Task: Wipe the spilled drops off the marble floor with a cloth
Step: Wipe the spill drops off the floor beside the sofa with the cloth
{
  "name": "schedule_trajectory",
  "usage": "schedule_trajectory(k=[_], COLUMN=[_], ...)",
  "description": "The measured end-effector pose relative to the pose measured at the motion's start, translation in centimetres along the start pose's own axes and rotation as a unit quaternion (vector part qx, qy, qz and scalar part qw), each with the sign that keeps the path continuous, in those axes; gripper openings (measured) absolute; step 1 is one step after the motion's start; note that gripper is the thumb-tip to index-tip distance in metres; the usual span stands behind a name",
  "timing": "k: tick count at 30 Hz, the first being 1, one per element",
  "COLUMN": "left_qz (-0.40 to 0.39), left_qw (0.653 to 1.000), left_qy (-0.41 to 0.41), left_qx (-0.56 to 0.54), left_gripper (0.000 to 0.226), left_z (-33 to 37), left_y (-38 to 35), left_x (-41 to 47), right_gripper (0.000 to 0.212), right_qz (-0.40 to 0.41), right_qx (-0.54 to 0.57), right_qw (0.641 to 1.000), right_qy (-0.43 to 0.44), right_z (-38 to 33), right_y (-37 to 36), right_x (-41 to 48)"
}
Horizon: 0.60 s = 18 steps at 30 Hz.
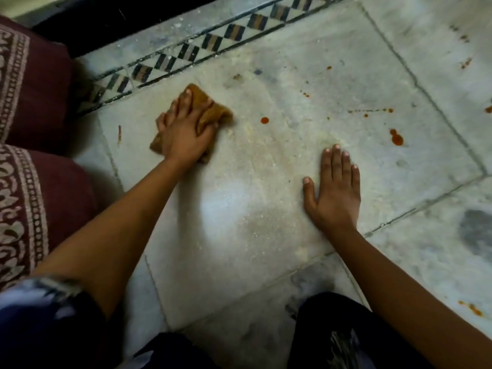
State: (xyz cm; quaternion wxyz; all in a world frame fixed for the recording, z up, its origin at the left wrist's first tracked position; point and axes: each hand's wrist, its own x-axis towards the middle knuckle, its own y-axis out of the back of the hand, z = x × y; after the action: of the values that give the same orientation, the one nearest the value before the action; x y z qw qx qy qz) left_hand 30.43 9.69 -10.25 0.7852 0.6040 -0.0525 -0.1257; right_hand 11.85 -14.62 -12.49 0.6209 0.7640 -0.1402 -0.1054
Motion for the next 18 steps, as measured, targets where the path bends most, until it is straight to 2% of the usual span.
schedule_trajectory(k=[3,7,9,11,12,14,16,18], left_qz=[-0.023,-0.07,-0.081,-0.073,-0.062,-0.041,-0.031,-0.044], left_qw=[1.0,0.988,0.971,0.964,0.97,0.99,0.999,0.999], left_qy=[-0.011,-0.135,-0.226,-0.257,-0.235,-0.134,-0.033,0.005], left_qx=[-0.012,-0.01,-0.003,-0.01,-0.011,-0.004,-0.008,-0.004], left_gripper=[0.057,0.064,0.065,0.064,0.064,0.061,0.056,0.053], left_z=[4.6,10.7,10.2,7.2,5.6,3.5,4.2,7.1], left_y=[-0.7,-2.3,-2.5,-2.0,-1.5,-0.8,-0.5,-0.7], left_x=[4.0,1.4,-2.1,-4.3,-4.4,-2.5,0.8,3.6], right_gripper=[0.071,0.07,0.07,0.07,0.07,0.07,0.07,0.07], right_qz=[0.0,0.003,0.005,0.004,0.005,0.004,0.001,-0.002], right_qx=[0.002,0.004,0.005,0.008,0.01,0.013,0.013,0.015], right_qw=[1.0,1.0,1.0,1.0,1.0,1.0,1.0,1.0], right_qy=[-0.001,-0.001,-0.002,-0.003,-0.002,-0.003,-0.002,-0.001], right_z=[0.0,0.0,0.0,0.0,0.1,0.0,-0.1,0.0], right_y=[0.1,0.1,0.1,0.0,-0.1,-0.1,-0.1,0.0], right_x=[-0.1,0.0,0.0,-0.1,-0.1,-0.1,-0.2,-0.2])
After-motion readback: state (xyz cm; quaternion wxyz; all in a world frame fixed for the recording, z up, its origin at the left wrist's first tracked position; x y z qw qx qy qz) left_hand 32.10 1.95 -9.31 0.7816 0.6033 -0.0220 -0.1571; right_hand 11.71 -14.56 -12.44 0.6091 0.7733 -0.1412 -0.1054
